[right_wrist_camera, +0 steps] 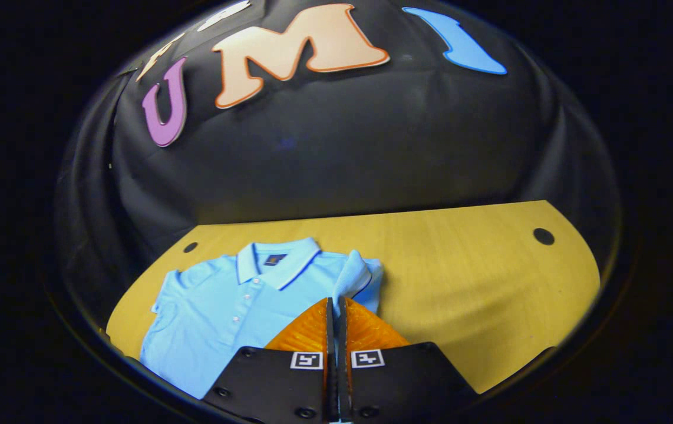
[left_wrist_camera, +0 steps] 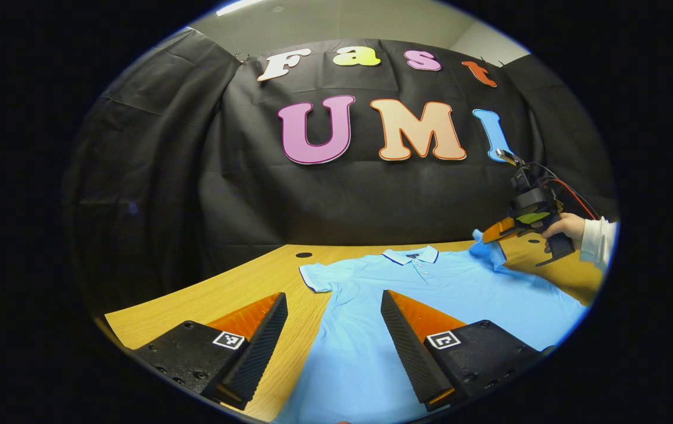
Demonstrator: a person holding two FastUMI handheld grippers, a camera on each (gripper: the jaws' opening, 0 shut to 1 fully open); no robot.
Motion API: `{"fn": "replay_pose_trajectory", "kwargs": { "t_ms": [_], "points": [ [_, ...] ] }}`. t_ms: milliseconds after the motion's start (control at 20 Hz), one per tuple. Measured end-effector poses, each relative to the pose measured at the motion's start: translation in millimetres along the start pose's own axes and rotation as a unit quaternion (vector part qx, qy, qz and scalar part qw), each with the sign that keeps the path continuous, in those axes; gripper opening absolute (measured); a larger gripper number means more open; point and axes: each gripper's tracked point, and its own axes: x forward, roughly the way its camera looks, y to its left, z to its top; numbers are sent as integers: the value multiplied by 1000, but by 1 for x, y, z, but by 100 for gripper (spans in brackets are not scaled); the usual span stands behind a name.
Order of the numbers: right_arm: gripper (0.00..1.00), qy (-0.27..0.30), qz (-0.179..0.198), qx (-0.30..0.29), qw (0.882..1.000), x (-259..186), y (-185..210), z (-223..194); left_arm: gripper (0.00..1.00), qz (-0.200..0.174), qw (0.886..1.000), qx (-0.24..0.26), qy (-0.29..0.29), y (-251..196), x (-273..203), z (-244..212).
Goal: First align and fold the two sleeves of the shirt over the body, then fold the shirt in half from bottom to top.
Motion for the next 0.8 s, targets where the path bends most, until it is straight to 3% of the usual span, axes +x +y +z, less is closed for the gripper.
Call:
{"fn": "replay_pose_trajectory", "kwargs": {
  "t_ms": [200,350,400,450,500,550,650,700,750,800],
  "points": [
    [3,36,56,19,998,8,49,-30,95,0,1000,-1,0,0,0,0],
    [11,47,85,12,995,7,67,-45,95,-1,1000,-1,0,0,0,0],
    [22,52,97,13,994,5,73,-48,96,0,1000,-1,0,0,0,1],
    [55,59,109,14,992,-1,80,-52,96,0,1000,-1,0,0,0,1],
    [44,62,116,15,991,-6,84,-52,96,0,1000,-1,0,0,0,0],
    [73,61,127,17,990,-13,90,-52,95,-1,1000,-2,0,0,-1,1],
    [80,57,145,17,988,-30,96,-53,95,-4,1000,-2,0,-1,0,0],
    [94,48,150,16,987,-39,96,-51,95,-4,1000,-3,-1,-1,0,1],
    [92,39,152,14,987,-49,95,-52,95,-5,1000,-4,-1,0,-1,1],
    [98,26,151,11,988,-58,92,-50,95,-5,1000,-5,-1,-1,-1,1]
  ]
}}
